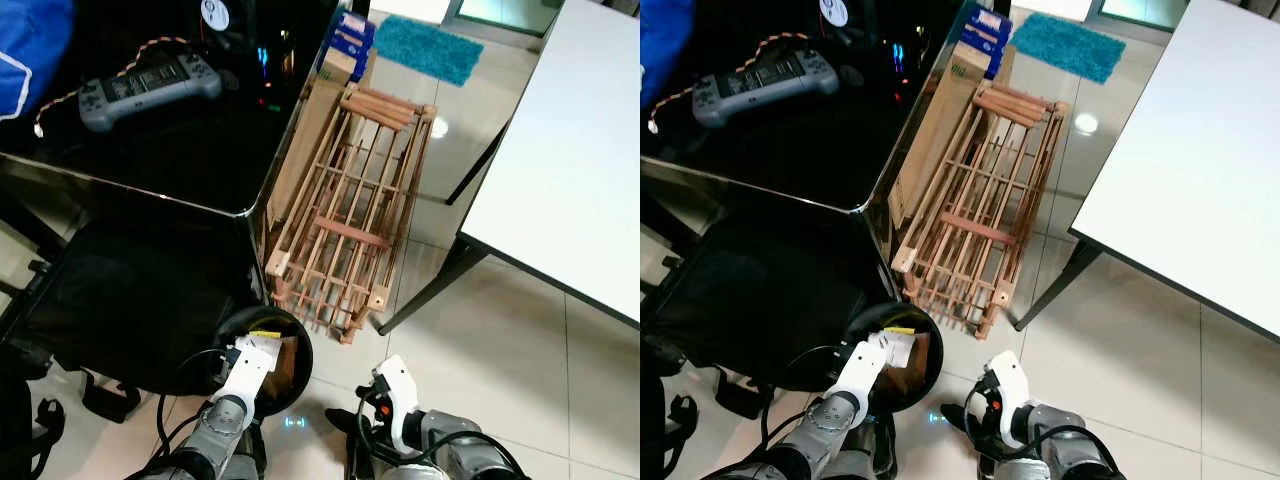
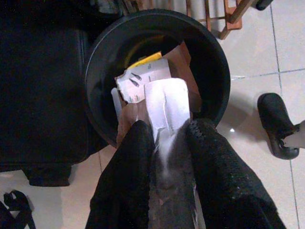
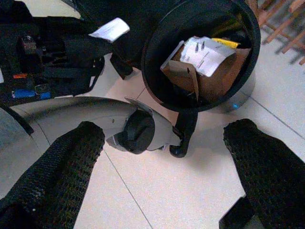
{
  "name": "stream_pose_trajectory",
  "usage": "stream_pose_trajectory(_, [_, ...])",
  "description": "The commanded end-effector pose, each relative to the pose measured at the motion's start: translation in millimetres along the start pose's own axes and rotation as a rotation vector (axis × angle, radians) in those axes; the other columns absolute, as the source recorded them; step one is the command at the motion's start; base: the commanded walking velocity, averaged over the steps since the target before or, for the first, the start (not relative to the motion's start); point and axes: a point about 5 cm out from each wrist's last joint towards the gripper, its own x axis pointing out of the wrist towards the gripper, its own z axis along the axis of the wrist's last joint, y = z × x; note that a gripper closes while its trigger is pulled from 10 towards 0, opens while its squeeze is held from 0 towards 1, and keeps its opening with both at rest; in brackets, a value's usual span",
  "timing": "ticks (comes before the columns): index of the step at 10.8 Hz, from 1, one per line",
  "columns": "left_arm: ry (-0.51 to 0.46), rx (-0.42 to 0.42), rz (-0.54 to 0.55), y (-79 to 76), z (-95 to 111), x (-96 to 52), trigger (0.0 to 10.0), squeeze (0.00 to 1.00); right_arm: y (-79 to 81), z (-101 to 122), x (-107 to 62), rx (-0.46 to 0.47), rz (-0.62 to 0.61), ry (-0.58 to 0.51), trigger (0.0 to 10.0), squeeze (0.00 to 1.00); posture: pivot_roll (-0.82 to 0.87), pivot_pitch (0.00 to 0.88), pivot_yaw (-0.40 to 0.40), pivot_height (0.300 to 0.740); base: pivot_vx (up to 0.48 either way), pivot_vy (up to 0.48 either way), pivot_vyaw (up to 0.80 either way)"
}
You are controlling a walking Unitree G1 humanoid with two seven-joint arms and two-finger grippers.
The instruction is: Picking trash to rubbish bin
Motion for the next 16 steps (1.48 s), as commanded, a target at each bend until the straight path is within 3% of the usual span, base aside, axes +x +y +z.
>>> stream_pose_trajectory(1, [0.028, -0.003, -0.007, -5.7, -10.1, -2.7, 10.0, 1.00, 2.0, -9.8, -2.5, 0.028, 0.018, 0.026, 10.0, 0.00, -0.05, 0.323, -0.054, 0.740, 0.000, 0.000, 0.00])
stream_pose_trajectory(7, [0.014, 0.013, -0.001, -5.1, -6.5, -1.9, 10.0, 1.00, 1.9, -9.4, -2.9, 0.030, 0.014, 0.026, 10.0, 0.00, -0.05, 0.315, -0.053, 0.740, 0.000, 0.000, 0.00])
stream_pose_trajectory(8, [0.006, 0.016, 0.007, -4.4, -4.6, -1.5, 10.0, 0.00, 1.6, -8.5, -2.4, 0.033, 0.006, 0.020, 10.0, 0.00, -0.04, 0.311, -0.049, 0.740, 0.000, 0.000, 0.00])
stream_pose_trajectory(10, [-0.054, -0.035, 0.034, 0.1, 4.4, -0.5, 10.0, 0.00, -7.8, 1.9, -1.3, 0.001, -0.123, -0.016, 10.0, 0.00, -0.03, 0.289, -0.030, 0.740, 0.000, 0.000, 0.00])
stream_pose_trajectory(12, [-0.129, -0.077, 0.101, 11.5, 10.2, -1.9, 10.0, 0.00, -32.6, 21.5, -11.4, -0.137, -0.425, -0.060, 10.0, 0.00, -0.02, 0.266, -0.011, 0.740, 0.000, 0.000, 0.00])
stream_pose_trajectory(14, [-0.149, -0.117, 0.153, 22.7, 9.2, -3.4, 10.0, 0.00, -52.6, 32.2, -27.1, -0.114, -0.665, -0.134, 10.0, 0.00, 0.01, 0.245, -0.003, 0.740, 0.000, 0.000, 0.00])
stream_pose_trajectory(16, [-0.160, -0.122, 0.164, 27.2, 12.6, -2.9, 10.0, 0.00, -61.6, 31.7, -36.2, -0.067, -0.816, -0.173, 10.0, 0.00, 0.01, 0.232, 0.007, 0.740, 0.000, 0.000, 0.00])
